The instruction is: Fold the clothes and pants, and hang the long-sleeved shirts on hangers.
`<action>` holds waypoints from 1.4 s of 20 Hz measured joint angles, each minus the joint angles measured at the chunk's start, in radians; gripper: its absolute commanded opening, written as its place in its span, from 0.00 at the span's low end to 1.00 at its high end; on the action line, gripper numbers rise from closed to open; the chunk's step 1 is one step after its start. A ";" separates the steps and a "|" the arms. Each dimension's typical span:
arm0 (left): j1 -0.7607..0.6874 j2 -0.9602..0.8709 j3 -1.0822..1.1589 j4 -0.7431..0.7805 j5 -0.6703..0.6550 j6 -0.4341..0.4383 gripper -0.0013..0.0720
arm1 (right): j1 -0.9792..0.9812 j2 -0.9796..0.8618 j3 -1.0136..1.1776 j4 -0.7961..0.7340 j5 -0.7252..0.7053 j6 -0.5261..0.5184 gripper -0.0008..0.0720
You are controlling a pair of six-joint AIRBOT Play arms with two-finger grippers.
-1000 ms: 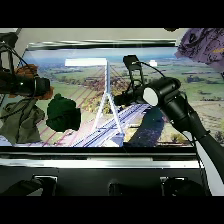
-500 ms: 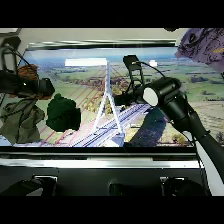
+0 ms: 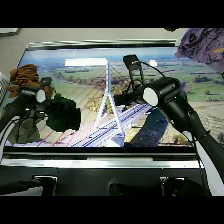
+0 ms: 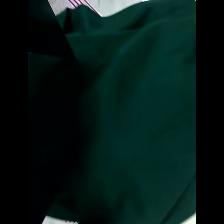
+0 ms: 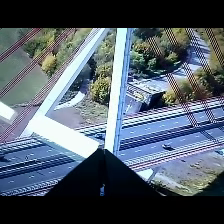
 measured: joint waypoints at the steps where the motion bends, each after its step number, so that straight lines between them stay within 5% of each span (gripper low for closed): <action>1: 0.002 -0.026 -0.010 -0.006 0.011 -0.005 0.06 | 0.000 0.000 0.000 0.000 0.000 0.000 0.06; 7: -0.032 -0.064 0.008 -0.174 0.006 -0.021 0.04 | -0.001 0.026 0.002 -0.038 0.034 -0.033 0.07; 10: -0.134 -0.035 0.065 -0.346 0.011 -0.022 0.04 | -0.002 0.082 0.003 -0.138 0.115 -0.051 0.36; 13: -0.298 -0.028 0.119 -0.506 0.076 -0.047 0.04 | -0.037 0.146 0.002 -0.221 0.238 -0.056 0.36; 16: -0.435 -0.070 0.141 -0.548 0.177 -0.146 0.06 | -0.121 0.209 -0.015 -0.253 0.333 -0.056 0.61; 17: -0.464 -0.093 0.145 -0.555 0.208 -0.172 0.25 | -0.159 0.227 -0.025 -0.253 0.356 -0.056 0.61; 18: -0.479 -0.112 0.147 -0.561 0.229 -0.189 0.65 | -0.195 0.240 -0.037 -0.249 0.374 -0.056 0.61; 19: -0.484 -0.125 0.150 -0.573 0.246 -0.206 0.95 | -0.237 0.250 -0.053 -0.239 0.383 -0.057 0.61; 23: -0.406 -0.101 0.154 -0.599 0.223 -0.180 0.99 | -0.451 0.269 -0.170 -0.041 0.352 -0.080 0.61; 28: -0.209 -0.007 0.154 -0.608 0.123 -0.008 0.99 | -0.705 0.272 -0.549 0.475 0.174 -0.162 0.61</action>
